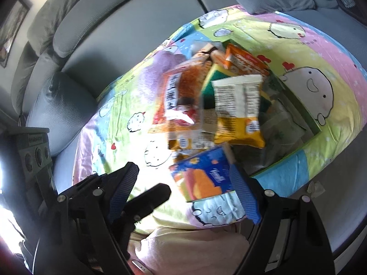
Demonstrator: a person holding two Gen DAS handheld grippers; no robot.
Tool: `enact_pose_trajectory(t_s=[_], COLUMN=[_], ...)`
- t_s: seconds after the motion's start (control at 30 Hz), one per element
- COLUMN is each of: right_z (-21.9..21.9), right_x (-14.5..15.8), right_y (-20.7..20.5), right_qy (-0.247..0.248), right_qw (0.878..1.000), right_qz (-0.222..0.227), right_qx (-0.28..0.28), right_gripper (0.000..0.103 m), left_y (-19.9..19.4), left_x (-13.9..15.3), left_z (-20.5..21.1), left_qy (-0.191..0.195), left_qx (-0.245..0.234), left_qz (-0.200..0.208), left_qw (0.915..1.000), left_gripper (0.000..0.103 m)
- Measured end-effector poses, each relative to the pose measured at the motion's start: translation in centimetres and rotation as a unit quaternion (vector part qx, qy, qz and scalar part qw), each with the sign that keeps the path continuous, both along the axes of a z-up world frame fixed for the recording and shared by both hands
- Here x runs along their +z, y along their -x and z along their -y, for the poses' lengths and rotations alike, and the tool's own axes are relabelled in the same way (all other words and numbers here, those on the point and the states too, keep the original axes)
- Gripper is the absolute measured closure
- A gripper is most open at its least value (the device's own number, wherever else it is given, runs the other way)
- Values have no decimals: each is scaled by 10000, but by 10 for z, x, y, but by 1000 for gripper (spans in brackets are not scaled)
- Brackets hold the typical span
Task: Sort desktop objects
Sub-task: 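Lower the tissue pack into the box and open the right tool, then move the right tool to the white labeled packet and close on it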
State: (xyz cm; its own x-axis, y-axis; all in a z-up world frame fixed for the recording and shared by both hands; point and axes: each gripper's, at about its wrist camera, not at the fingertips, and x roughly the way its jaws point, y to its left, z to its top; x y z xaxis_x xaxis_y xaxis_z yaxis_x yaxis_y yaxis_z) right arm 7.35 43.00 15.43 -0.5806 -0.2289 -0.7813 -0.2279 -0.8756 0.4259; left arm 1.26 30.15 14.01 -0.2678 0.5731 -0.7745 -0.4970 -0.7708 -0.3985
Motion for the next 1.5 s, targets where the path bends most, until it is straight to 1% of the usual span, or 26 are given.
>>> enact_pose_trajectory(t_s=[0.17,0.27,0.4,0.5,0.63,0.77,0.93,1.07,1.17,1.27,1.33,1.37,1.5], right_z=[25,43,67,86,111,141,174,194,207,213,218,220,225], right_x=[8,10,11,9,7,5,-2,-17,-35,-54,-64,-70,-88], right_y=[7,11,17,24,32,39,47,58,67,76,79,81,84], right_qy=[-115,-165,-255,-322,-313,-336,-268,-55,206,511,625,684,875], right_qw=[9994,9986,9967,9946,9912,9856,9774,9706,9653,9599,9569,9555,9495], right_qz=[-53,-79,-83,-56,-26,25,123,364,639,936,1081,1178,1474], right_qx=[309,490,766,984,1286,1657,2091,2378,2523,2593,2621,2618,2628], right_gripper=[20,20,20,20,20,20,20,20,20,20,20,22,35], left_y=[0,1,3,2,1,0,-1,-3,-5,-9,-12,-13,-17], left_x=[3,3,-2,-6,-10,-17,-31,-44,-53,-64,-71,-75,-88], left_z=[28,45,73,95,121,147,182,206,219,226,227,227,224], left_qy=[-21,20,31,124,143,226,283,383,438,420,432,461,529], left_qx=[244,481,768,1024,1282,1519,1875,2107,2215,2189,2099,2063,1898], left_qz=[-40,-70,23,37,84,145,320,463,567,679,752,777,876], left_qw=[9997,9988,9970,9947,9916,9880,9813,9757,9725,9725,9739,9743,9765], left_gripper=[26,26,26,26,26,26,26,26,26,26,26,26,26])
